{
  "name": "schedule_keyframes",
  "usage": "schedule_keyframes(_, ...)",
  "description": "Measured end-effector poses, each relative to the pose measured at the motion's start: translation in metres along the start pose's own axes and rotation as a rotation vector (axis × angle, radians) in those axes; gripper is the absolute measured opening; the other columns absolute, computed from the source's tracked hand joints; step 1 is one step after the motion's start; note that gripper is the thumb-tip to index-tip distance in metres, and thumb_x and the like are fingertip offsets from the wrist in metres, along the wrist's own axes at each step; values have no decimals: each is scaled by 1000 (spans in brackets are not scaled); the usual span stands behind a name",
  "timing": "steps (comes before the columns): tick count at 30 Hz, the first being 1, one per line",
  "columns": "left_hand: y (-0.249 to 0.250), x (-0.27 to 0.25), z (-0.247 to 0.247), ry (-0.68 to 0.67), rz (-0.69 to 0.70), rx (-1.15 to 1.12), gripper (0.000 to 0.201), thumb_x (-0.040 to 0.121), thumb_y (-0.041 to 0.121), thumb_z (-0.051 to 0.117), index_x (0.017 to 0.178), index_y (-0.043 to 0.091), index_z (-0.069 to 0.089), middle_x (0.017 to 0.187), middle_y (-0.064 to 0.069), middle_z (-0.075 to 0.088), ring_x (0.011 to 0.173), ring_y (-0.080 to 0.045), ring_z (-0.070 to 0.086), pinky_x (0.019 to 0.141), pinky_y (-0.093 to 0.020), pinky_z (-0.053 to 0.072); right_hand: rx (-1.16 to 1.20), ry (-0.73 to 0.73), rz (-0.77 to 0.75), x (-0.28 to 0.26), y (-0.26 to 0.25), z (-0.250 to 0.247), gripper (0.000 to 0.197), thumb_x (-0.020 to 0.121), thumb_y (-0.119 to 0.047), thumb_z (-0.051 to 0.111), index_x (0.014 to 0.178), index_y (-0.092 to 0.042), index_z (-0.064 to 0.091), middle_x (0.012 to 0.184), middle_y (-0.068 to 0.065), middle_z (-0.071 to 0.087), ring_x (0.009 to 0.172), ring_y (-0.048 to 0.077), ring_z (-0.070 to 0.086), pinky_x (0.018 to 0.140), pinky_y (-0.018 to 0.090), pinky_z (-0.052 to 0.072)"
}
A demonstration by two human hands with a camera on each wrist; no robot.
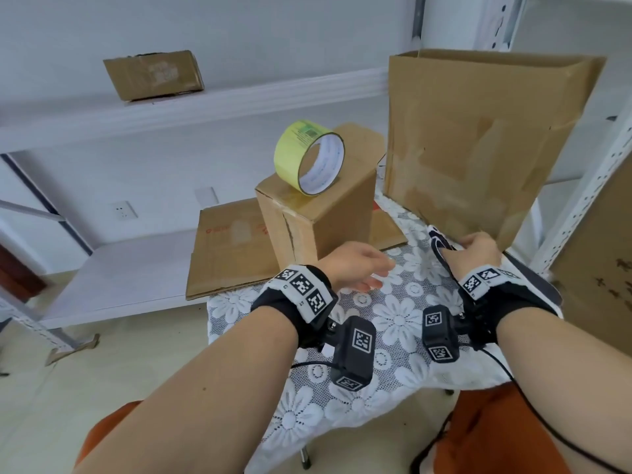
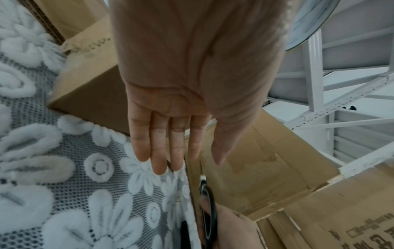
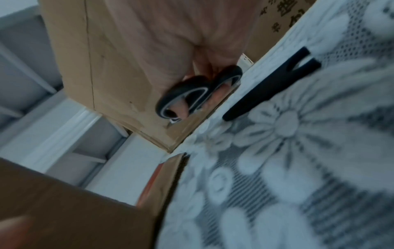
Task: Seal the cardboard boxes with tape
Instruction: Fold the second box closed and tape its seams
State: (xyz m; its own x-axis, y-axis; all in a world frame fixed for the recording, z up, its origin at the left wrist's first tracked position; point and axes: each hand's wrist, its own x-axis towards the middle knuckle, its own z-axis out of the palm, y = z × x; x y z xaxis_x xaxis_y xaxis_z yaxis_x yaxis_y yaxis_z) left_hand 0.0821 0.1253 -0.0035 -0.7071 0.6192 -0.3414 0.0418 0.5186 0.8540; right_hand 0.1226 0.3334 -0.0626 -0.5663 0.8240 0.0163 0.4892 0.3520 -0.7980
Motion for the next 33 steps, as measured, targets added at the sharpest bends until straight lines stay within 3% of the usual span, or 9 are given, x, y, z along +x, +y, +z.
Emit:
schedule_keyframes(4,10,-11,0,91,140,-57,19,95,19,63,112,10,63,110,-9,68,91,-18,69,82,-32,59,270,-61,-51,-15,-32,2,54,70,-33,84,109,-4,60,106,9,64,93,21,58,79,29,46)
schedule_keyframes(8,22,-26,-1,257,368,-93,11,93,9,63,103,8,66,85,-1,68,73,-14,69,65,-28,60,400,-132,-201,-32,-66,1,57,71,-38,81,115,-9,59,108,1,61,97,16,57,82,28,45)
schedule_keyframes(12,31,-43,-4,690,761,62,10,87,9,62,86,16,68,72,8,67,65,-9,62,61,-21,52,535,-238,-294,-46,-85,-2,50,77,-31,76,121,-15,57,104,0,62,85,10,58,72,22,48)
schedule_keyframes(17,39,-59,-22,1076,1108,281,16,80,14,61,94,6,63,82,3,57,72,-8,53,61,-22,48,574,-259,-380,-53,-93,-5,56,75,-34,78,123,-18,55,108,-2,64,94,11,61,75,17,48)
schedule_keyframes(21,34,-51,-50,1316,915,344,52,73,20,65,120,-2,54,119,-18,53,112,-31,49,100,-44,42,489,-212,-435,-52,-97,-4,59,67,-46,81,118,-28,56,114,2,60,103,15,59,90,32,50)
schedule_keyframes(23,29,-49,-62,1254,767,361,62,76,24,65,131,0,47,129,-16,49,122,-30,45,108,-45,36,430,-152,-464,-51,-99,-5,58,67,-48,80,117,-32,56,115,2,56,103,16,57,95,38,48)
schedule_keyframes(27,23,-48,-73,1046,612,93,61,86,20,66,139,10,40,134,-6,46,115,-16,50,101,-33,44,369,-3,-448,-48,-101,-10,48,72,-46,76,115,-37,55,112,2,57,95,14,59,91,39,50)
schedule_keyframes(30,25,-47,-79,989,525,-17,32,88,26,67,117,18,55,108,0,62,86,-8,58,82,-33,52,408,12,-475,-53,-102,-14,44,76,-41,75,114,-37,54,111,2,54,91,12,57,87,32,50)
schedule_keyframes(33,27,-45,-89,972,464,-153,24,87,34,69,103,18,58,88,5,63,78,-11,58,70,-25,47,371,-138,-575,-63,-102,-18,47,75,-35,78,117,-33,57,112,1,52,96,11,54,87,24,45)
